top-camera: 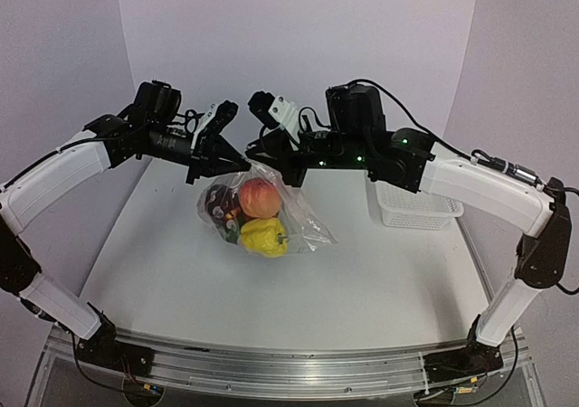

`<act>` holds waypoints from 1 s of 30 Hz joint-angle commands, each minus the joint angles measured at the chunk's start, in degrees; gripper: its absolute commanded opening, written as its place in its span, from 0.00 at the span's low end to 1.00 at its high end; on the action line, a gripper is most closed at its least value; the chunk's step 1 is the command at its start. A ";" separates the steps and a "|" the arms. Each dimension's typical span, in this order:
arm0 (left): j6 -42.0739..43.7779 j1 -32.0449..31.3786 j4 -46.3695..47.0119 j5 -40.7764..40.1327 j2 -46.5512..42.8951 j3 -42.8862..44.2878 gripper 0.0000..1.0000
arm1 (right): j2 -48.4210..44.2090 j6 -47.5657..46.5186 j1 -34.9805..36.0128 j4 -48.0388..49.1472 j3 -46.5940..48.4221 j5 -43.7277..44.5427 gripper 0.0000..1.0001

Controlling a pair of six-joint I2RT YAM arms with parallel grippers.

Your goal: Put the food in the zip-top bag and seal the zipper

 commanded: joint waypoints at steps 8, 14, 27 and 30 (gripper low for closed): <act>3.32 3.09 -1.93 6.03 -3.42 1.16 0.14 | -2.53 0.49 -2.53 -3.64 1.01 -4.99 0.00; 4.45 3.26 -2.72 0.58 -2.47 4.14 0.44 | -2.55 -2.00 -2.55 -4.85 0.97 -8.25 0.00; 4.74 0.56 -7.51 4.77 0.18 6.65 0.39 | -2.49 -2.67 -2.49 -5.37 2.06 -16.41 0.00; 4.86 0.19 -9.04 5.05 1.53 7.08 0.40 | -2.67 -2.14 -2.38 -5.39 2.38 -17.41 0.00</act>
